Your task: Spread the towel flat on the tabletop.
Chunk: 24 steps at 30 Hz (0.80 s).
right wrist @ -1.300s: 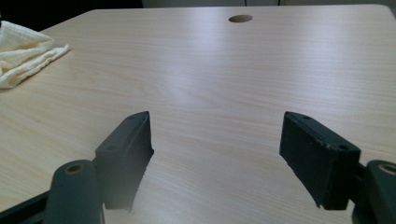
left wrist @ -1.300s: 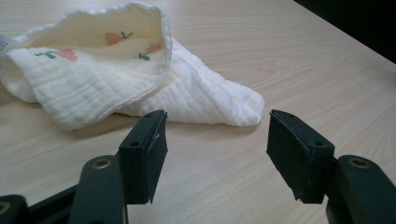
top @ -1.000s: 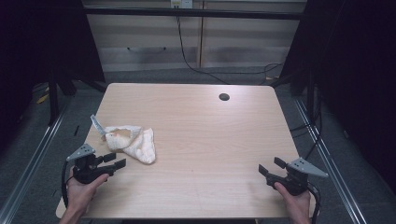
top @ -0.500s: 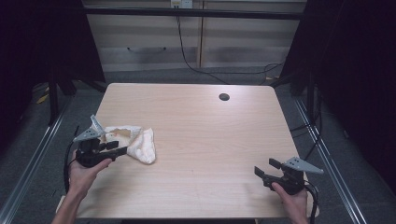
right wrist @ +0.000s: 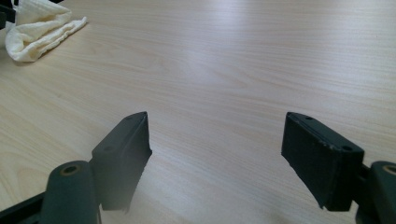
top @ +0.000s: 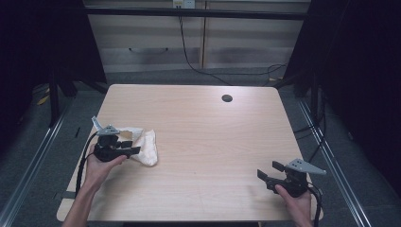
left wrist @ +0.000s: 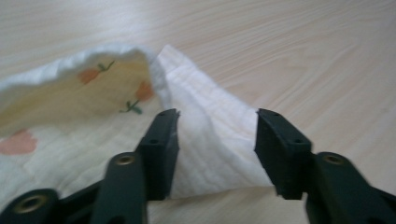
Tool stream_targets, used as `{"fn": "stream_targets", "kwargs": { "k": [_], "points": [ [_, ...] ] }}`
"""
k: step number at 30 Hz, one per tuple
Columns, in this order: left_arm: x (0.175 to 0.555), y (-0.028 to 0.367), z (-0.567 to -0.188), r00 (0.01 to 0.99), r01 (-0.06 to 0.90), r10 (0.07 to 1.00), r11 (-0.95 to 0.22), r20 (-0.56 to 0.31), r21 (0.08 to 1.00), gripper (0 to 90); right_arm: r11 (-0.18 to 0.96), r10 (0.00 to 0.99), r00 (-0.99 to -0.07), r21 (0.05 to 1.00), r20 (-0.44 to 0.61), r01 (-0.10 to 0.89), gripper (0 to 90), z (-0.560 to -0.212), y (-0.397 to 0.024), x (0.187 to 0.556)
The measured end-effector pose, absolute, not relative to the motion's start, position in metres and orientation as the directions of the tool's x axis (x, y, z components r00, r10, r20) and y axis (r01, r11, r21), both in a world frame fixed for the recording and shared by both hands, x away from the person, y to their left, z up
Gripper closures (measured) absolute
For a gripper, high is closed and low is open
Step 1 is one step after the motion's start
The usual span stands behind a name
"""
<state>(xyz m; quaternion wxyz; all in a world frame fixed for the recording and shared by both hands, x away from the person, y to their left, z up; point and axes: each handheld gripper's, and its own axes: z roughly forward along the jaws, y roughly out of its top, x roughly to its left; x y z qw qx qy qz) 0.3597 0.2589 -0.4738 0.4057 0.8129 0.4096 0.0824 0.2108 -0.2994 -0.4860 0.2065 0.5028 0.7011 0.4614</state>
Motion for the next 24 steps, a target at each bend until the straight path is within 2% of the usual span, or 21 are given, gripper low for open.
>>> {"fn": "stream_targets", "kwargs": {
  "k": [5,12,13,17,19,22,24],
  "points": [
    [0.366,0.255,-0.484,0.627,0.623,0.757,-0.344,-0.185,0.703,40.2,0.069,0.897,-0.407,0.857,0.171,0.511,23.1,-0.485,-0.3,0.209],
    [0.368,0.251,-0.493,0.623,0.635,0.763,-0.362,-0.175,0.682,41.1,0.065,0.9,-0.403,0.861,0.168,0.504,23.3,-0.485,-0.301,0.211],
    [0.366,0.248,-0.495,0.625,0.623,0.768,-0.384,-0.139,0.682,42.1,0.072,0.899,-0.407,0.859,0.165,0.507,23.4,-0.485,-0.299,0.209],
    [0.363,0.243,-0.494,0.63,0.592,0.776,-0.445,-0.041,0.672,52.1,0.081,0.895,-0.418,0.861,0.159,0.502,23.4,-0.484,-0.297,0.208],
    [0.362,0.242,-0.495,0.628,0.591,0.778,-0.445,-0.037,0.673,56.3,0.082,0.892,-0.422,0.859,0.162,0.505,23.3,-0.485,-0.297,0.208],
    [0.361,0.241,-0.494,0.638,0.589,0.769,-0.445,-0.05,0.674,68.7,0.084,0.893,-0.42,0.857,0.161,0.508,23.4,-0.485,-0.297,0.209],
    [0.36,0.239,-0.495,0.634,0.587,0.772,-0.433,-0.055,0.684,72.5,0.084,0.893,-0.42,0.855,0.163,0.511,23.3,-0.485,-0.297,0.209]
  ]
}}
